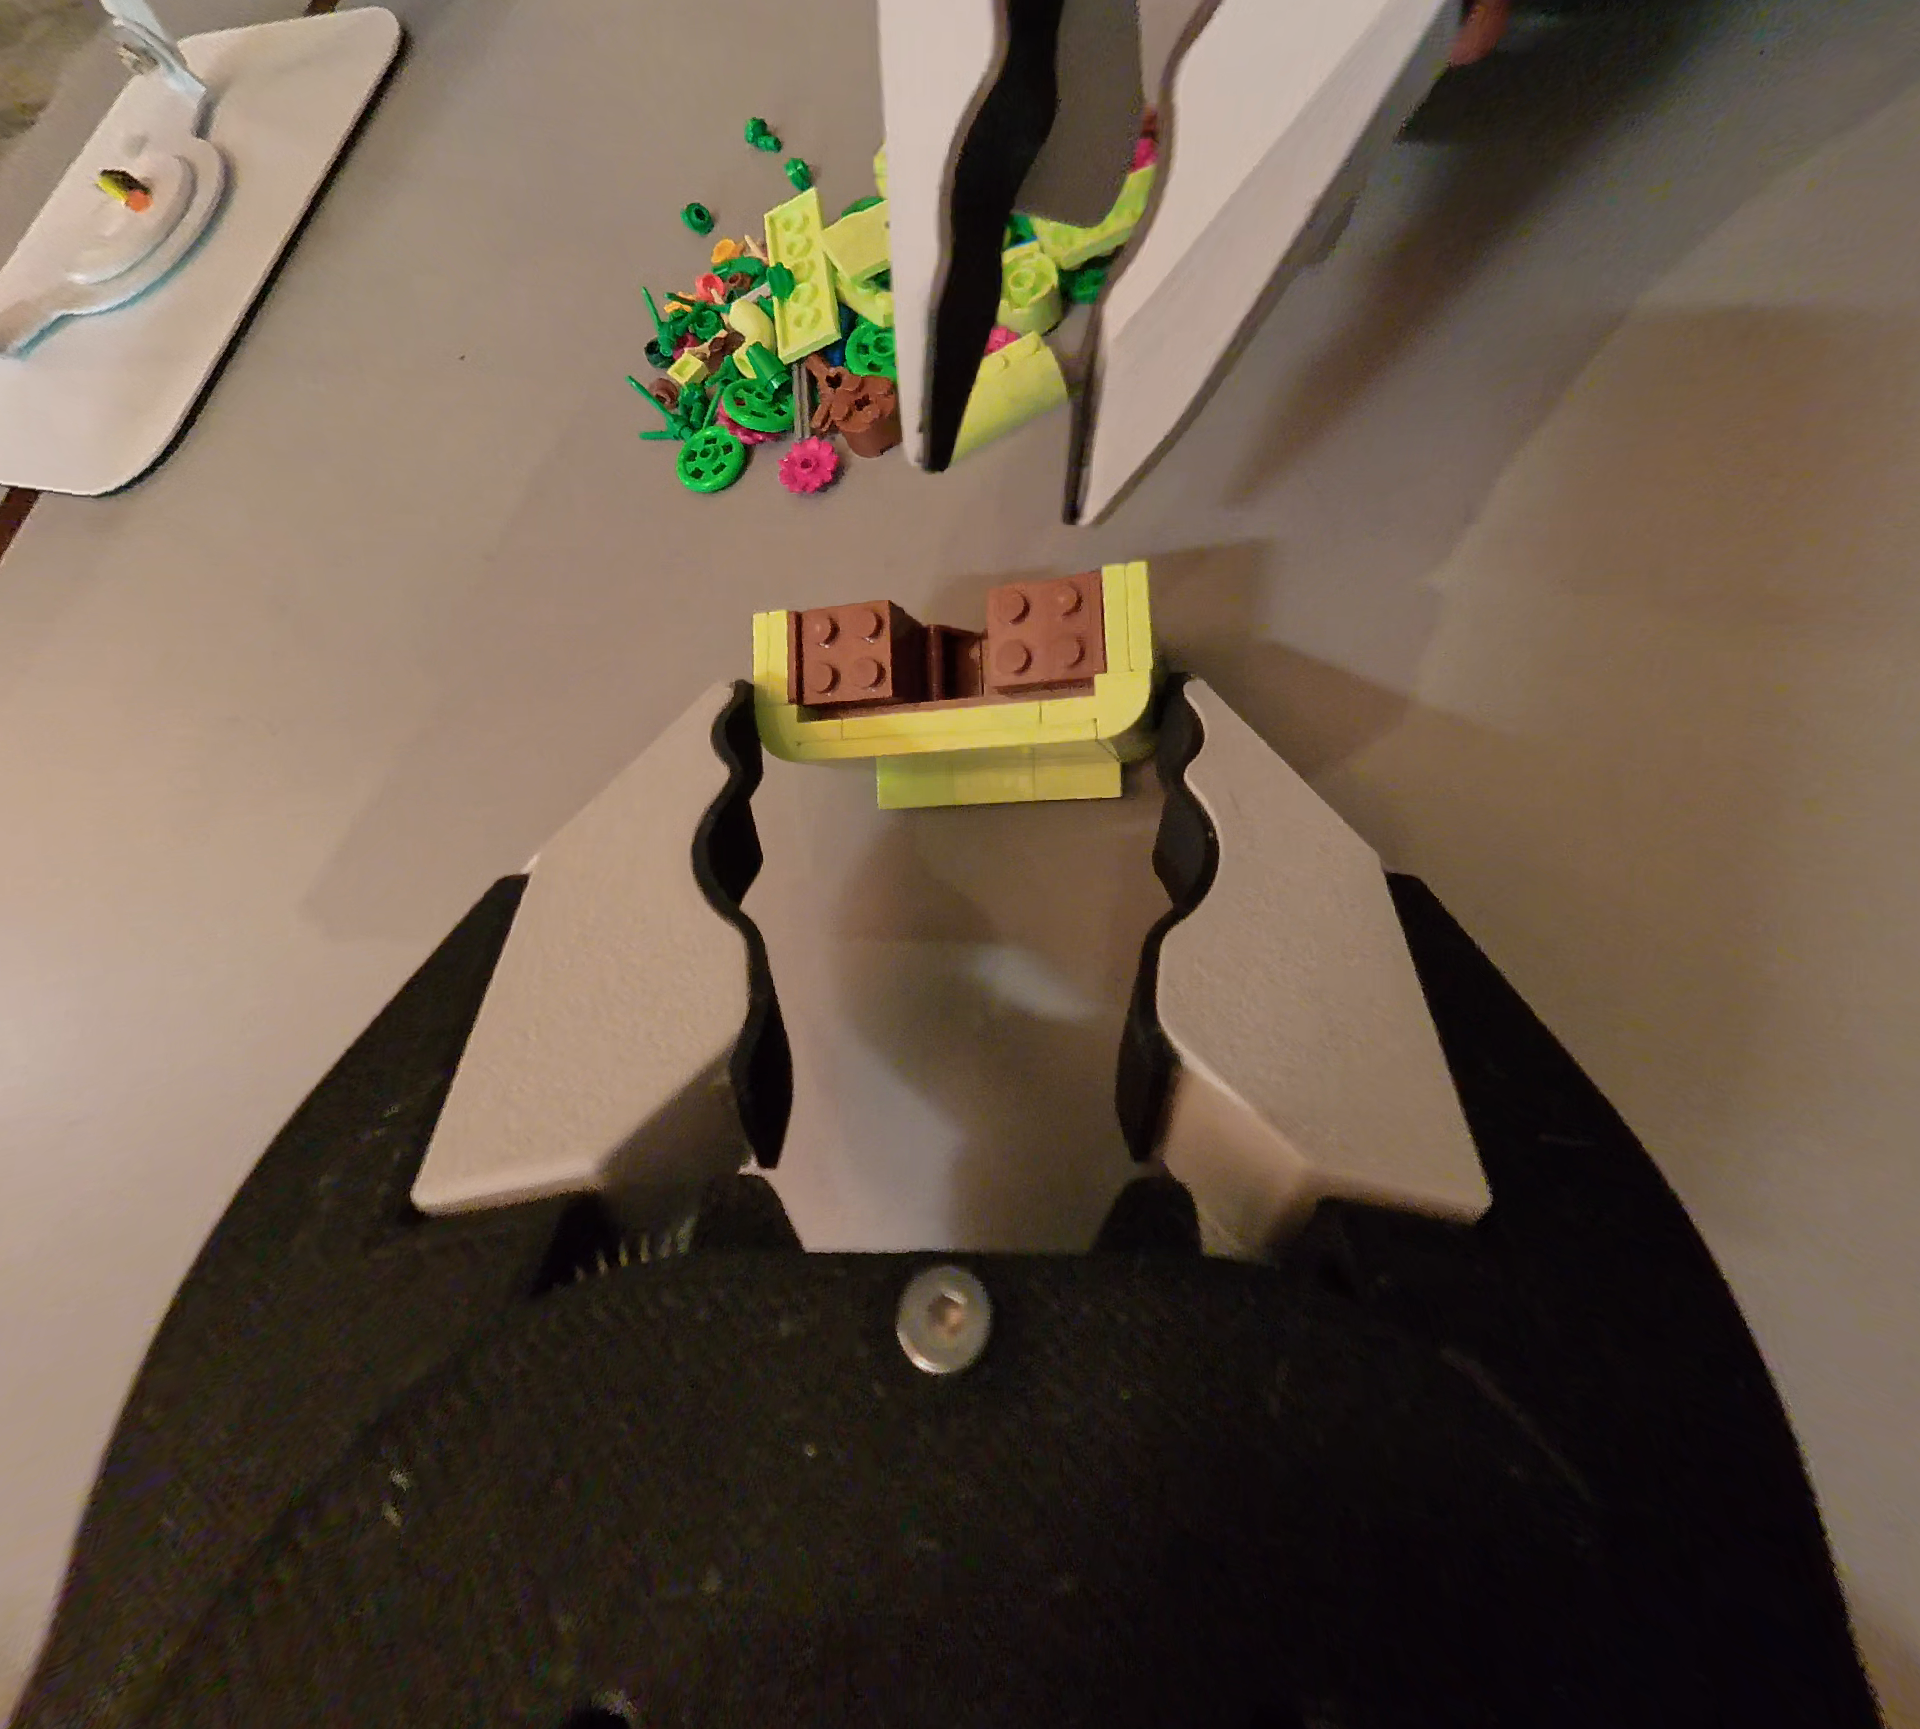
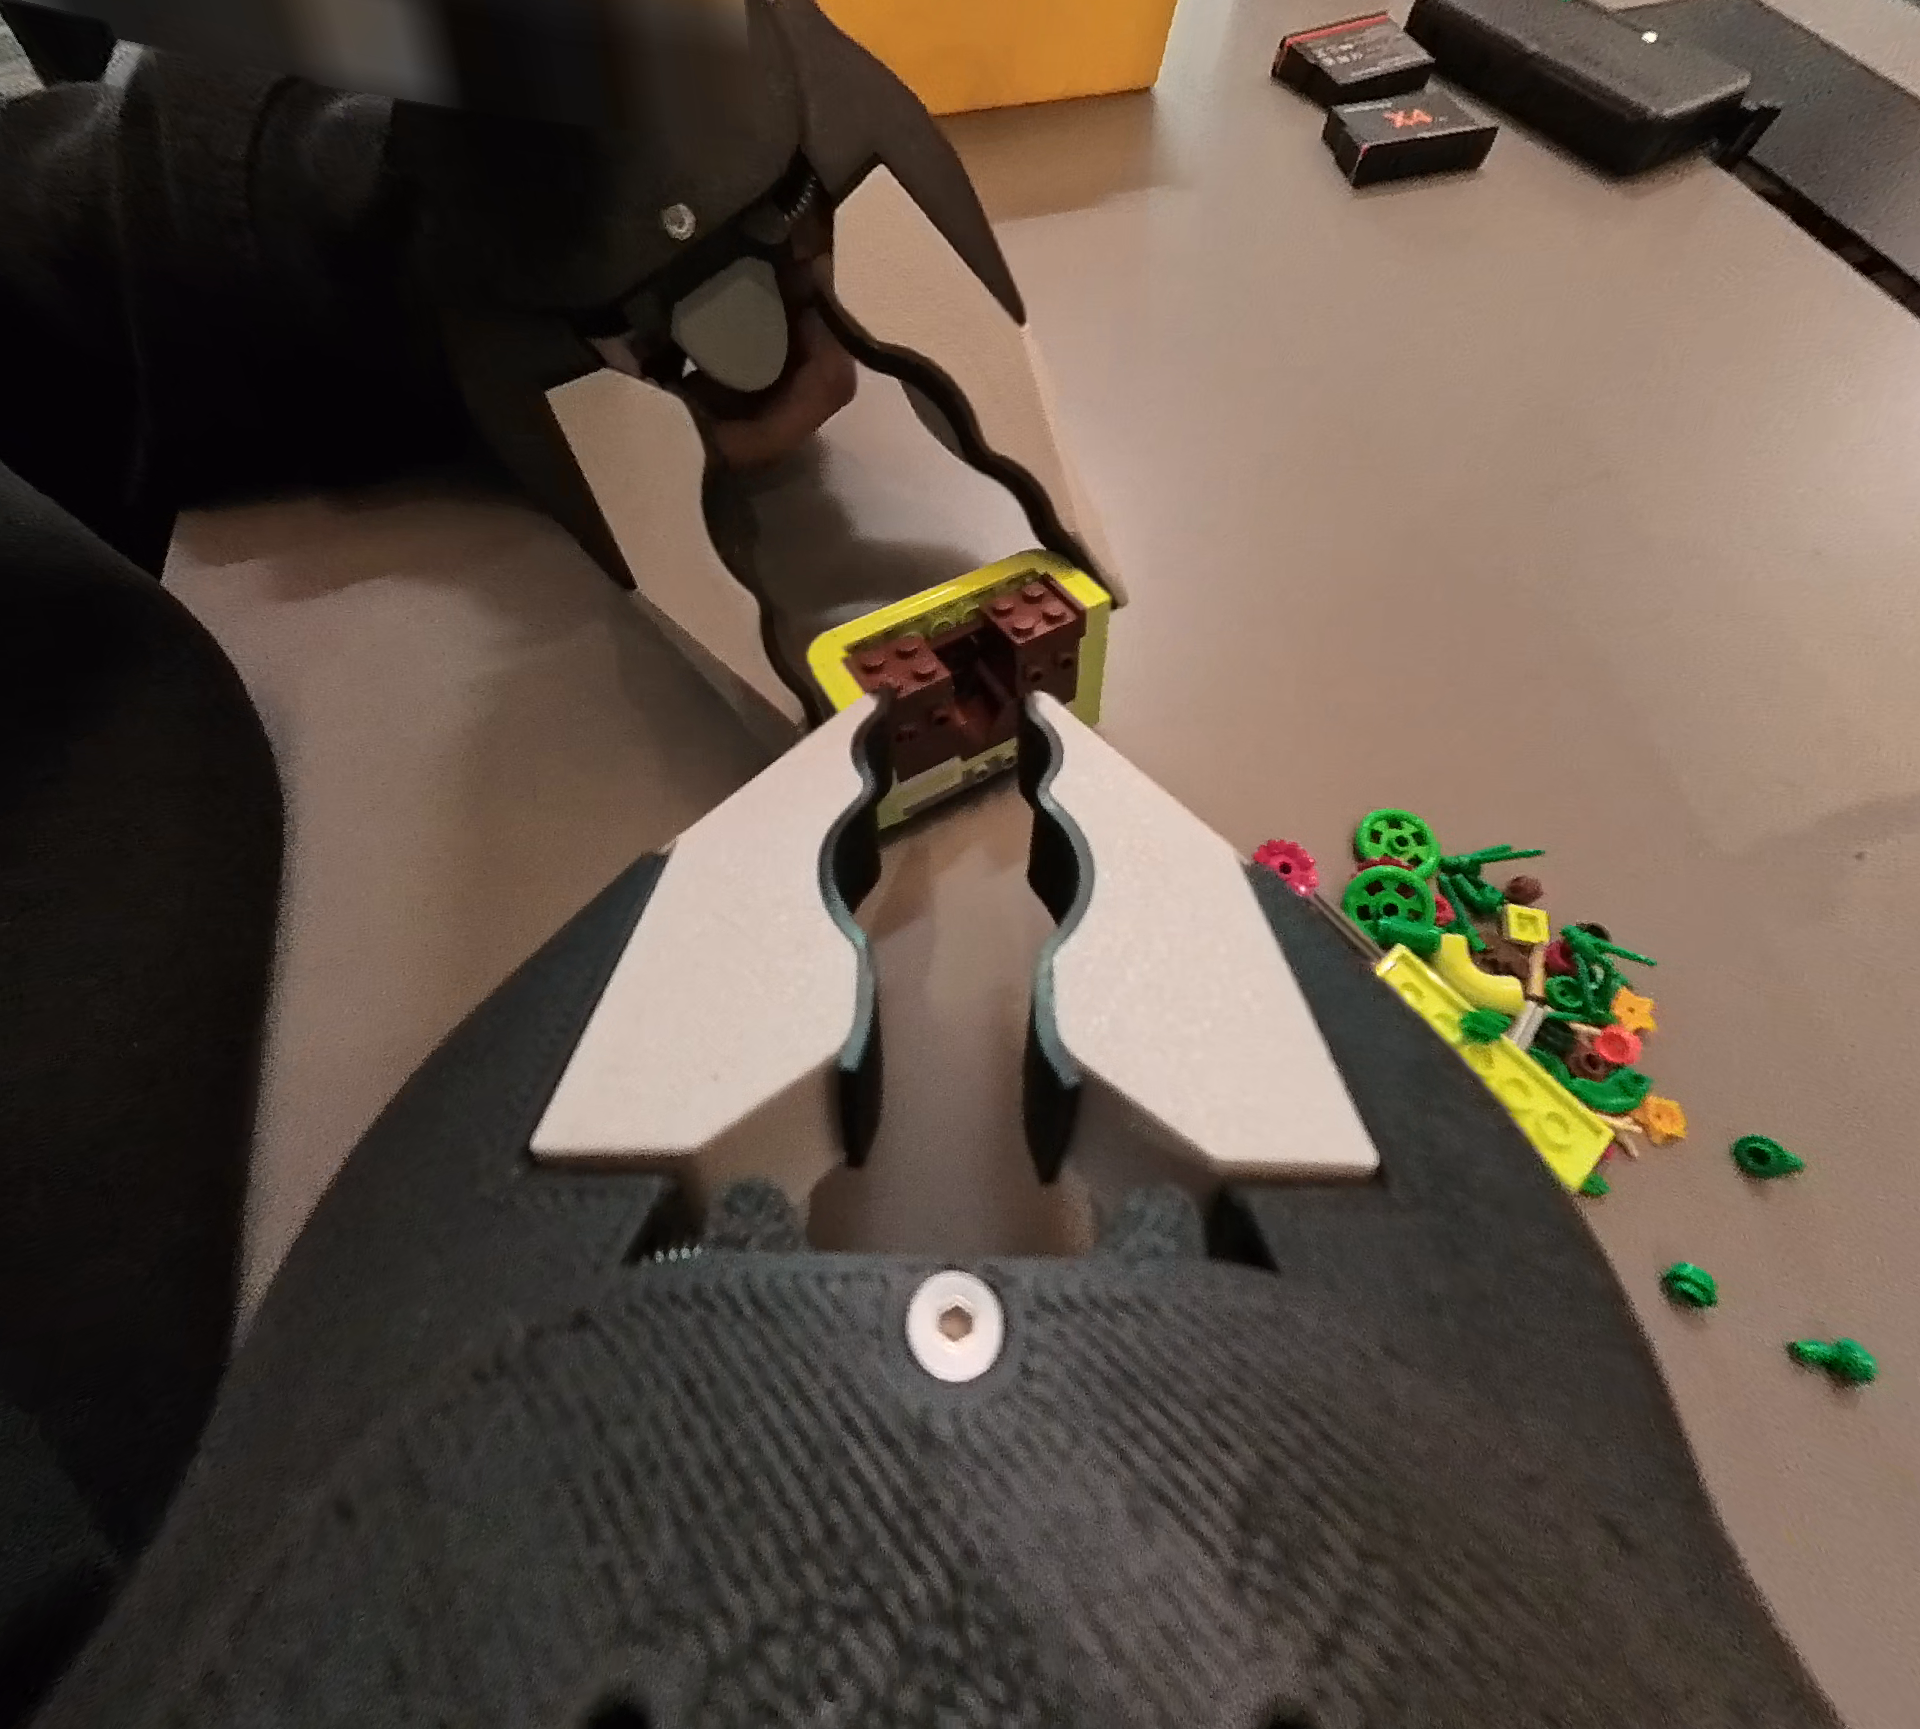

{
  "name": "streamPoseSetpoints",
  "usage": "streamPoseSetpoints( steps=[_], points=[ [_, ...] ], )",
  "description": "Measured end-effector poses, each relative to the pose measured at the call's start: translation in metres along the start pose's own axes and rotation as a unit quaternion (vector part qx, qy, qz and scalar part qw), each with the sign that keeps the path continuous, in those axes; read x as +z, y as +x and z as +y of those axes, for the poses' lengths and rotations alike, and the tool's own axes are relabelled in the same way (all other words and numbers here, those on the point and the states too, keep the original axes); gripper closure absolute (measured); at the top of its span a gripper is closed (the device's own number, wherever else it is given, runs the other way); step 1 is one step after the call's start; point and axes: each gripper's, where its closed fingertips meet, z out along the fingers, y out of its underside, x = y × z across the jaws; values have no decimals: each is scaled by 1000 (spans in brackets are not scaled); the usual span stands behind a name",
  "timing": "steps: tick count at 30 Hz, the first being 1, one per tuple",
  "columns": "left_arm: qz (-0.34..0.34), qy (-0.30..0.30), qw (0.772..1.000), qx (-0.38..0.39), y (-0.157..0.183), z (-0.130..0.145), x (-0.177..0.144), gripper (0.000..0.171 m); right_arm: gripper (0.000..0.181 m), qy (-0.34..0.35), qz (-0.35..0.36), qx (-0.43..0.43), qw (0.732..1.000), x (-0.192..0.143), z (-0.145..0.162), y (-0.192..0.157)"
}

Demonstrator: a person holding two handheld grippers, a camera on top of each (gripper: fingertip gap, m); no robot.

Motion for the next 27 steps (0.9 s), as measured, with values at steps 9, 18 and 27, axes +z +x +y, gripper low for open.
streamPoseSetpoints(
  steps=[9,18,27],
  points=[
    [38,16,992,-116,-11,-1,-6,97,160,11,27,20,999,-7,-2,15],
    [28,19,989,-142,-19,0,-6,97,160,29,16,1,999,-5,-9,4],
    [-9,0,998,-68,-17,3,-2,97,161,-2,53,-106,993,8,-1,-5]
  ],
)
